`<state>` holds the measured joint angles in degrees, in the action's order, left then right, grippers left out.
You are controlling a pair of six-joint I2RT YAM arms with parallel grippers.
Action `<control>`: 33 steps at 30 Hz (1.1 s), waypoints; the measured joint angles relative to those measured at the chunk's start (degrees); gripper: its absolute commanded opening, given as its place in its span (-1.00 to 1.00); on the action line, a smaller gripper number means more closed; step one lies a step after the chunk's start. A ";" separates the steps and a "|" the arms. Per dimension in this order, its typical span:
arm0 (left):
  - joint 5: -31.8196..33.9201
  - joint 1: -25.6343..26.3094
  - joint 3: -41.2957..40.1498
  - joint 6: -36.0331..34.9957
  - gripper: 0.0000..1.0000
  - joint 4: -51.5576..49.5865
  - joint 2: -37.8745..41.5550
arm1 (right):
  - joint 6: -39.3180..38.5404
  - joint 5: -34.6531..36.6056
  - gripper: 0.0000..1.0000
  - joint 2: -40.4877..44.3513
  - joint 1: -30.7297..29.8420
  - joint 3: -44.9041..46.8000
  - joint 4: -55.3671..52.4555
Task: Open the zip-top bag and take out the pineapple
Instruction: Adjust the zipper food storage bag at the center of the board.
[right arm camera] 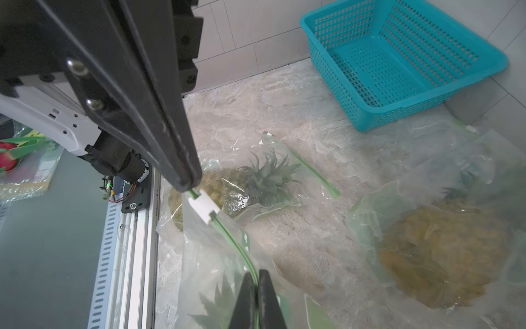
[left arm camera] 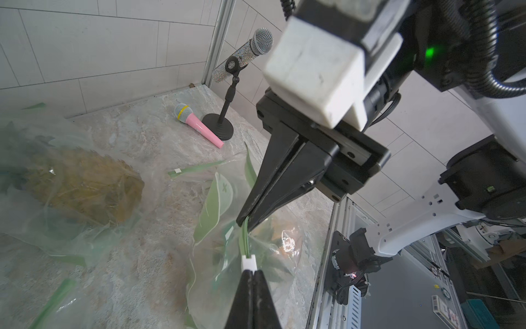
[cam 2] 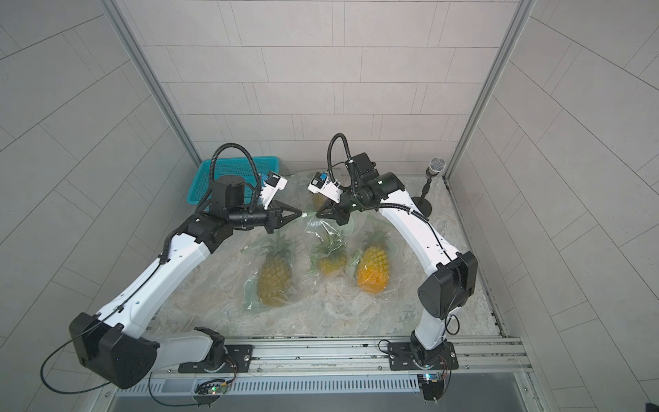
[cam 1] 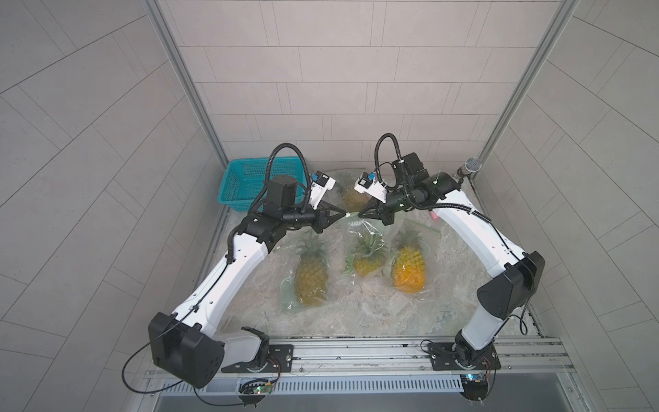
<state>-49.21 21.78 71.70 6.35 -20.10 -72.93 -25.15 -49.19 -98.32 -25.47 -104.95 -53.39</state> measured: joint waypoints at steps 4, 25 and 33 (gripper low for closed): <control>1.38 0.00 -0.74 -1.20 -0.29 -0.70 2.21 | 0.39 0.35 -1.00 0.83 -0.09 1.27 0.07; 1.20 0.00 -1.60 -4.74 -0.37 -3.06 1.86 | 1.49 0.61 -1.00 3.52 -0.59 3.45 0.37; 0.26 0.00 -1.92 -3.96 -0.79 -2.16 1.25 | 1.79 0.52 -1.00 3.54 -0.83 3.76 0.76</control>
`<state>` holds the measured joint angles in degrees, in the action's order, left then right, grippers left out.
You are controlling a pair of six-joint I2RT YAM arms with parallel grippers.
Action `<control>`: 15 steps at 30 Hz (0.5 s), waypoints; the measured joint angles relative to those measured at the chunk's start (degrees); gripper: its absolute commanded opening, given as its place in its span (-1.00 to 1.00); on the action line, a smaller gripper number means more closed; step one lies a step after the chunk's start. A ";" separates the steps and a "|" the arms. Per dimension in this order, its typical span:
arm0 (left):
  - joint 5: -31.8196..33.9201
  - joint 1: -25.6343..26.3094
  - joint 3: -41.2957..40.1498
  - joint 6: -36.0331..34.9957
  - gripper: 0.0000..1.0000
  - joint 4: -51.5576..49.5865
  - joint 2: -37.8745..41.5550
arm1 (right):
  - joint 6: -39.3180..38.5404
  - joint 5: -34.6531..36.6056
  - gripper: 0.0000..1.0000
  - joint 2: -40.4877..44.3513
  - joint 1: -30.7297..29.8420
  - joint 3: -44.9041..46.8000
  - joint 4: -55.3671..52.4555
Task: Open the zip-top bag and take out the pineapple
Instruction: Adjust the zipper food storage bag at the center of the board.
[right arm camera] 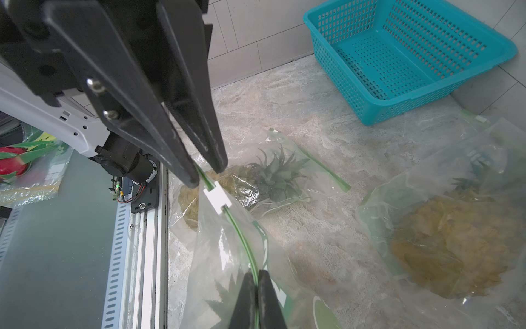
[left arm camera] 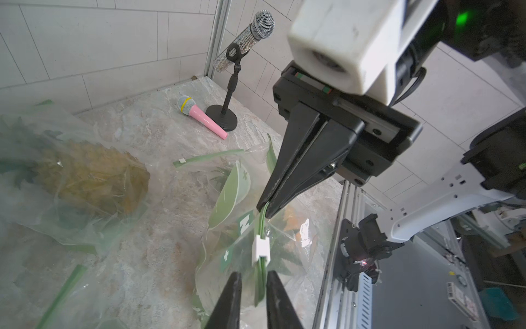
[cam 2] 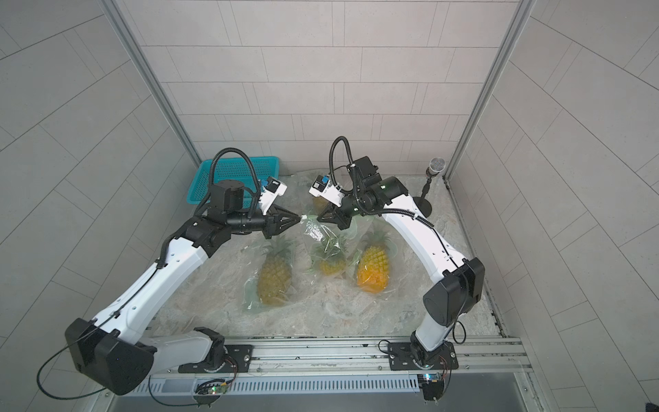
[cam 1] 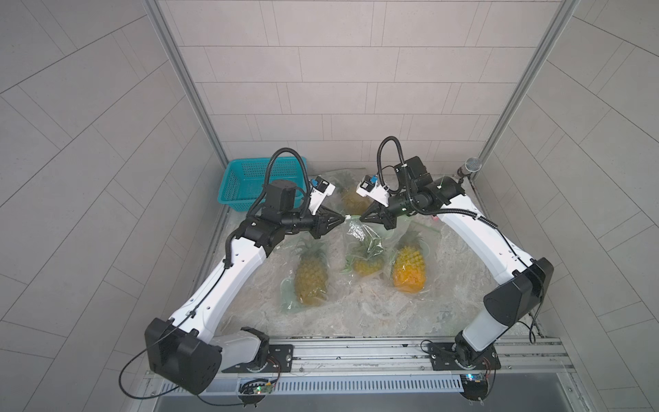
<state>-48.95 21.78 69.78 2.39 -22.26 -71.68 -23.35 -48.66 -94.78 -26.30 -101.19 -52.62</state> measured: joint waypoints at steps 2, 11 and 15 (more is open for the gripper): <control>-0.13 0.00 -0.09 0.28 -0.79 0.22 0.00 | 0.07 -0.02 -1.00 0.00 -0.04 0.13 0.11; -0.55 0.42 -0.44 0.74 -0.72 1.42 -0.37 | 0.13 -0.52 -1.00 0.57 -0.07 0.74 0.57; -0.83 0.87 -0.52 0.68 -1.00 1.86 -1.01 | 0.35 -0.61 -1.00 0.74 -0.15 1.22 0.57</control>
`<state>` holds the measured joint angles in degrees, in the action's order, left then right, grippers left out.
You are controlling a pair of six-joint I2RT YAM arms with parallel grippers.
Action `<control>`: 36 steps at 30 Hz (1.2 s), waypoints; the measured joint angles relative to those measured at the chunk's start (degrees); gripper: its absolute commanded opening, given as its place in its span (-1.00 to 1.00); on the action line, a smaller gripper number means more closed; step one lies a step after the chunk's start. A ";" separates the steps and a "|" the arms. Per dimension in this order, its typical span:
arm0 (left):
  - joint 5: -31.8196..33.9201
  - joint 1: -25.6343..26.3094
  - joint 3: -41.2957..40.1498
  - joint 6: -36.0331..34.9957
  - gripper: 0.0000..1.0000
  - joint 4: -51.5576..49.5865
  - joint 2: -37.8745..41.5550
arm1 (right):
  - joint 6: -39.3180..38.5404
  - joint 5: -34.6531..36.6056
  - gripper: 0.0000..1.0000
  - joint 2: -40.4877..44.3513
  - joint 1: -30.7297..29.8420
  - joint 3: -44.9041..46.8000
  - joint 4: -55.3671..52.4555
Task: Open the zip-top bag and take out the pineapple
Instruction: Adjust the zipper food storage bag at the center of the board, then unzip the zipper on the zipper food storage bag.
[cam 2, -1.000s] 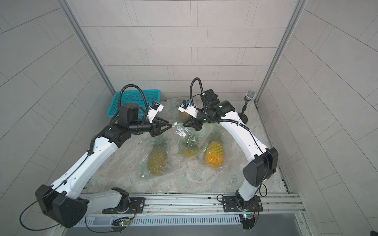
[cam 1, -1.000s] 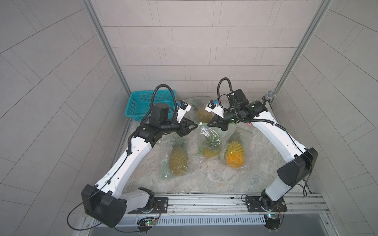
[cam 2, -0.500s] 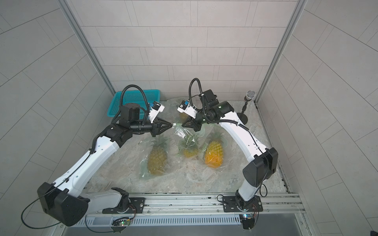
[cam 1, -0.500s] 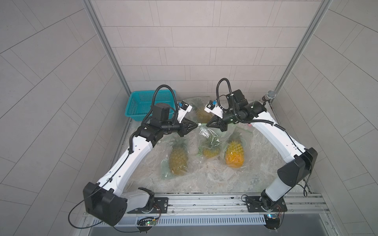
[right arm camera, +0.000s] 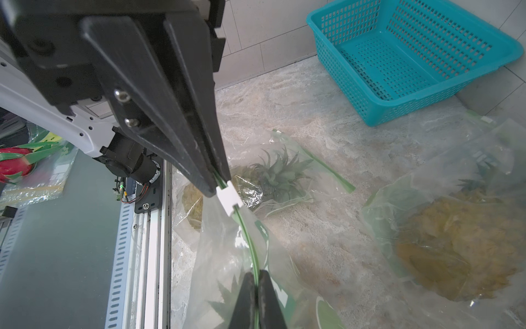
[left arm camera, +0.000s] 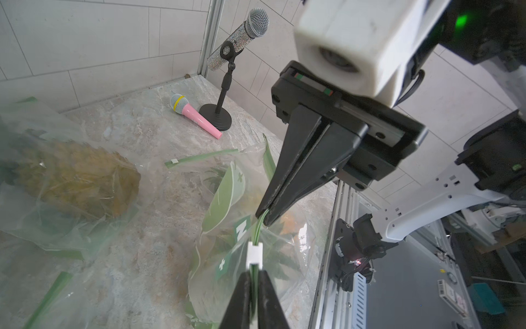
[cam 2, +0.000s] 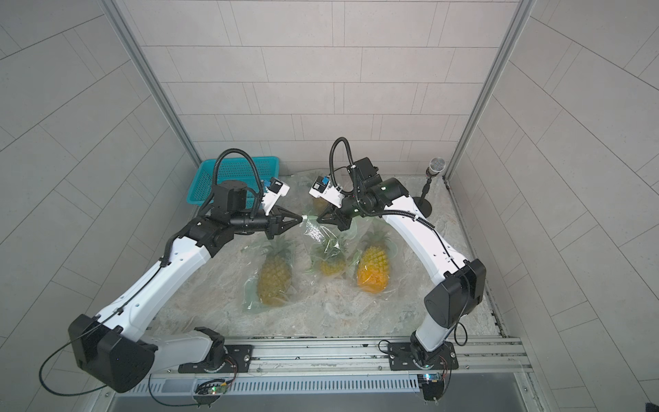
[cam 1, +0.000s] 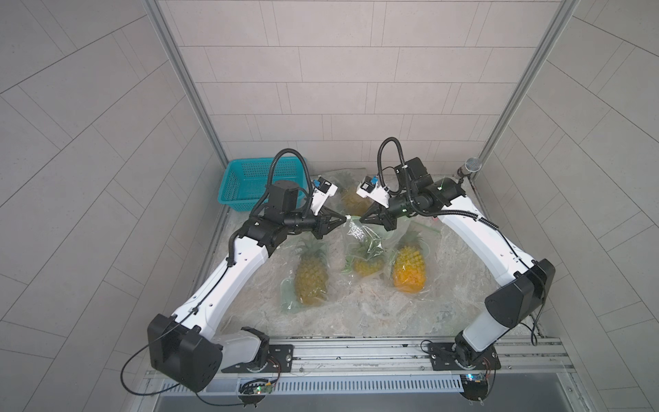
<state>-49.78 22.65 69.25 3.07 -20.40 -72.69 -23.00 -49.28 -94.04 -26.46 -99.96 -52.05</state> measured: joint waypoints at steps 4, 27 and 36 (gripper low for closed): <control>0.07 0.00 -0.07 0.39 -1.00 0.22 -0.09 | 0.15 0.00 -1.00 0.00 0.00 0.13 0.02; -10.64 0.07 -2.14 -11.76 -1.00 3.87 0.20 | 0.09 -11.65 0.18 0.04 -0.92 -5.29 0.72; -11.80 0.26 -2.14 -13.64 -1.00 3.87 0.26 | -4.17 -12.70 0.13 -4.59 -1.31 -9.31 -5.73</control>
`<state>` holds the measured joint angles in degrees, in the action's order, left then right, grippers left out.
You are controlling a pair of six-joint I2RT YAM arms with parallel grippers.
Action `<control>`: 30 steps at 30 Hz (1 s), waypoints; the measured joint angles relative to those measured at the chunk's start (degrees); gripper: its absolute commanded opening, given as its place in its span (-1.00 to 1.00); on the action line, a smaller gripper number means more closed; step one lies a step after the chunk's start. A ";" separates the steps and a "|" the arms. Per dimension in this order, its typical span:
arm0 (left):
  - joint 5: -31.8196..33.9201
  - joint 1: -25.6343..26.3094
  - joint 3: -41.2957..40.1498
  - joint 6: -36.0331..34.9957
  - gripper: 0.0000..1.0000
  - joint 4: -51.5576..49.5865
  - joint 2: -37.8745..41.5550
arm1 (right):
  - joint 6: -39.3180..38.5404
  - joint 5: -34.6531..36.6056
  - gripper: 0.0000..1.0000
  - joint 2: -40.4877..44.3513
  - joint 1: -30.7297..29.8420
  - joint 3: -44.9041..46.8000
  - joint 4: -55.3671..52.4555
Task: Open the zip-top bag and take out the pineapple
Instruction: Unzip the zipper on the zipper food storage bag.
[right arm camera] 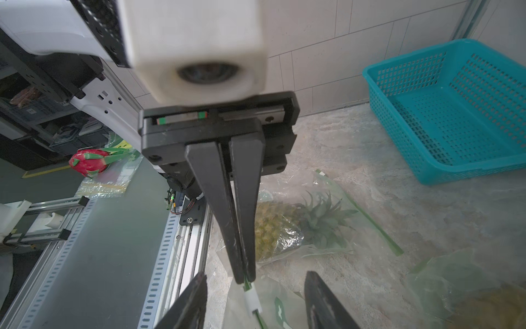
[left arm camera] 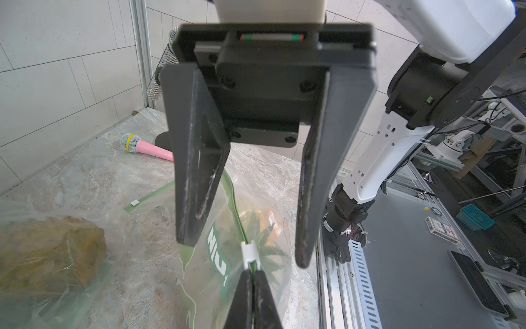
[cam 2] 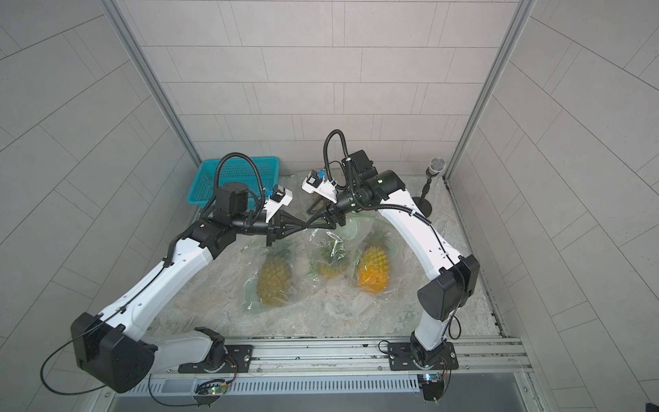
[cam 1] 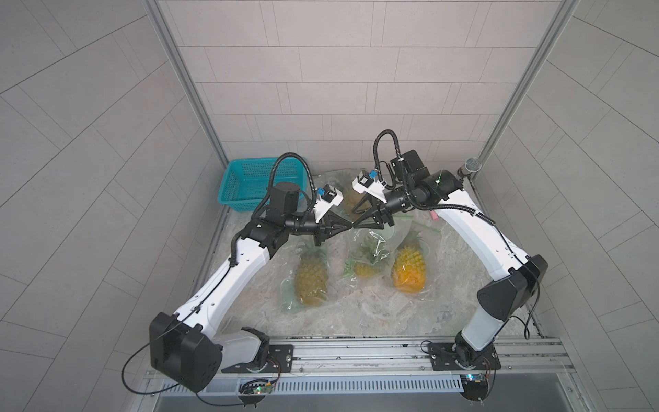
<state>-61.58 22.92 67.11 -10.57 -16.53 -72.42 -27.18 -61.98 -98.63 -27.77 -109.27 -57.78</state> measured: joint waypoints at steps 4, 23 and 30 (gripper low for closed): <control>0.07 0.00 0.00 -0.02 -1.00 0.00 0.17 | -1.18 -0.17 0.02 -0.87 -0.37 -0.07 -1.31; 4.90 0.00 -0.02 -0.92 -1.00 -0.68 1.22 | -1.25 0.98 -0.84 -1.36 -0.55 0.76 -1.81; 8.79 0.74 -0.28 -1.95 -1.00 -1.11 2.58 | 3.13 2.69 -0.86 3.50 -0.61 7.87 6.25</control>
<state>-52.80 23.66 66.83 -12.51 -17.65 -69.84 -24.05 -59.29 -95.13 -28.38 -101.41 -51.53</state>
